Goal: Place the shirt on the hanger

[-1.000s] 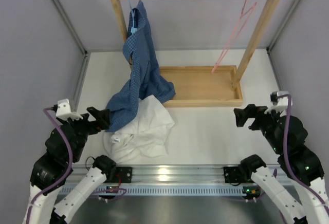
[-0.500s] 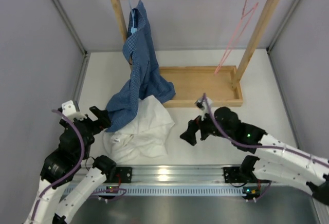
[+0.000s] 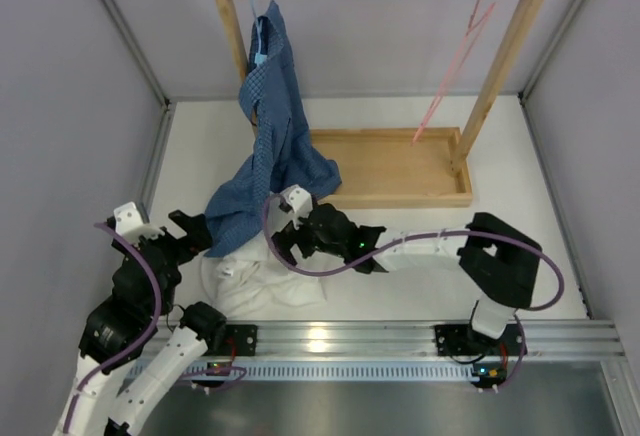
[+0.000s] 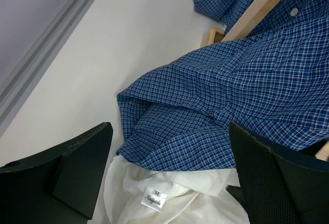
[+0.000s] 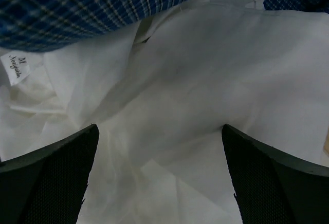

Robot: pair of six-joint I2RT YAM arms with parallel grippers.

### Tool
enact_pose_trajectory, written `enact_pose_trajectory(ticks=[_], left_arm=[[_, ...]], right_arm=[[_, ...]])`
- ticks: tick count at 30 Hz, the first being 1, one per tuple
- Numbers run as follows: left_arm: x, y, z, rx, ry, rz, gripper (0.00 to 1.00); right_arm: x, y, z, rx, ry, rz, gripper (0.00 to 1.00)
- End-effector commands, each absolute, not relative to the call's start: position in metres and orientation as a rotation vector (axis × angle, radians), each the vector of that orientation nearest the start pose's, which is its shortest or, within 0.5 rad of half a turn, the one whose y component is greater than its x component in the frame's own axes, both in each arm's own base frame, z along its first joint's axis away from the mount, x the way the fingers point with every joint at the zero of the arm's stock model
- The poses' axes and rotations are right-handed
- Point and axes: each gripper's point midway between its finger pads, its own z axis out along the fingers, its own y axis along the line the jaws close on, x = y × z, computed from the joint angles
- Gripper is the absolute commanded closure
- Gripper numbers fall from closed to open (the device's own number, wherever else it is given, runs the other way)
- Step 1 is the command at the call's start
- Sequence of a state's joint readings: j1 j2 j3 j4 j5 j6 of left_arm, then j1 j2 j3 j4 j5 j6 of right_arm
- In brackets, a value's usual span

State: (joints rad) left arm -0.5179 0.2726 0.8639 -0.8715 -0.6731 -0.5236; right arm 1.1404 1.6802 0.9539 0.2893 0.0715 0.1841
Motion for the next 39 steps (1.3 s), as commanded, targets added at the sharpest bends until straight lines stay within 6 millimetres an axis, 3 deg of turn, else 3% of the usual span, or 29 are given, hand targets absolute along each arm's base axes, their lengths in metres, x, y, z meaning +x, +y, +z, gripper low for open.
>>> enact_pose_trajectory(ticks=[1,3,6,8,12,14,15,16,17,18,19,20,21,22,23,24,25,28,29,30,32,33,35,37,38,39], left_arm=[[0.174,0.007,0.284,-0.460,1.682,-0.161,0.02],[0.175,0.004,0.284,-0.448,1.687,-0.168,0.02],[0.175,0.002,0.285,-0.438,1.686,-0.180,0.02],[0.174,0.002,0.285,-0.434,1.680,-0.184,0.02],[0.172,0.001,0.288,-0.425,1.664,-0.206,0.02],[0.171,-0.013,0.296,-0.340,1.651,-0.275,0.02],[0.170,-0.021,0.301,-0.286,1.642,-0.316,0.02],[0.170,-0.031,0.302,-0.207,1.640,-0.341,0.02],[0.168,-0.051,0.307,-0.112,1.634,-0.430,0.02],[0.167,-0.061,0.308,-0.060,1.636,-0.464,0.02],[0.170,-0.071,0.307,-0.016,1.659,-0.484,0.02],[0.168,-0.086,0.307,0.049,1.681,-0.549,0.02],[0.168,-0.096,0.311,0.073,1.685,-0.595,0.02],[0.174,-0.110,0.306,0.113,1.731,-0.630,0.02],[0.169,-0.130,0.306,0.193,1.749,-0.723,0.02],[0.171,-0.139,0.304,0.211,1.767,-0.759,0.02],[0.179,-0.151,0.299,0.219,1.797,-0.794,0.02],[0.186,-0.172,0.291,0.253,1.829,-0.882,0.02],[0.188,-0.173,0.290,0.247,1.826,-0.888,0.02],[0.189,-0.173,0.288,0.233,1.825,-0.888,0.02],[0.190,-0.172,0.286,0.222,1.815,-0.886,0.02],[0.189,-0.172,0.285,0.218,1.820,-0.889,0.02],[0.189,-0.173,0.277,0.209,1.841,-0.892,0.02],[0.187,-0.177,0.269,0.213,1.867,-0.907,0.02],[0.186,-0.179,0.263,0.218,1.882,-0.910,0.02],[0.186,-0.180,0.260,0.222,1.892,-0.909,0.02]], right_arm=[[0.238,0.473,0.153,-0.846,1.686,0.769,0.01],[0.246,0.479,0.138,-0.851,1.703,0.756,0.14],[0.244,0.476,0.127,-0.844,1.697,0.765,0.54],[0.242,0.464,0.133,-0.782,1.684,0.774,1.00],[0.230,0.396,0.170,-0.584,1.636,0.774,1.00],[0.231,0.361,0.157,-0.542,1.730,0.655,1.00],[0.229,0.344,0.179,-0.498,1.716,0.646,1.00],[0.226,0.323,0.163,-0.514,1.800,0.559,1.00],[0.232,0.303,0.165,-0.453,1.831,0.517,1.00],[0.231,0.284,0.186,-0.394,1.820,0.523,1.00],[0.235,0.251,0.170,-0.342,1.913,0.427,1.00],[0.235,0.231,0.173,-0.302,1.942,0.396,1.00],[0.232,0.208,0.195,-0.233,1.914,0.411,1.00],[0.232,0.172,0.185,-0.168,1.982,0.309,1.00],[0.230,0.153,0.202,-0.104,1.958,0.297,1.00],[0.223,0.129,0.227,-0.027,1.891,0.317,1.00],[0.220,0.109,0.240,0.027,1.860,0.284,1.00],[0.199,0.048,0.288,0.157,1.755,0.195,1.00],[0.191,0.034,0.313,0.191,1.714,0.188,1.00],[0.184,0.022,0.310,0.182,1.746,0.122,1.00],[0.176,-0.003,0.334,0.231,1.709,0.039,1.00],[0.174,-0.009,0.334,0.228,1.729,-0.006,1.00],[0.167,-0.030,0.352,0.291,1.687,-0.079,1.00],[0.163,-0.036,0.361,0.297,1.671,-0.083,0.99],[0.162,-0.029,0.368,0.270,1.667,-0.022,0.79],[0.164,-0.018,0.367,0.220,1.686,0.018,0.48]])
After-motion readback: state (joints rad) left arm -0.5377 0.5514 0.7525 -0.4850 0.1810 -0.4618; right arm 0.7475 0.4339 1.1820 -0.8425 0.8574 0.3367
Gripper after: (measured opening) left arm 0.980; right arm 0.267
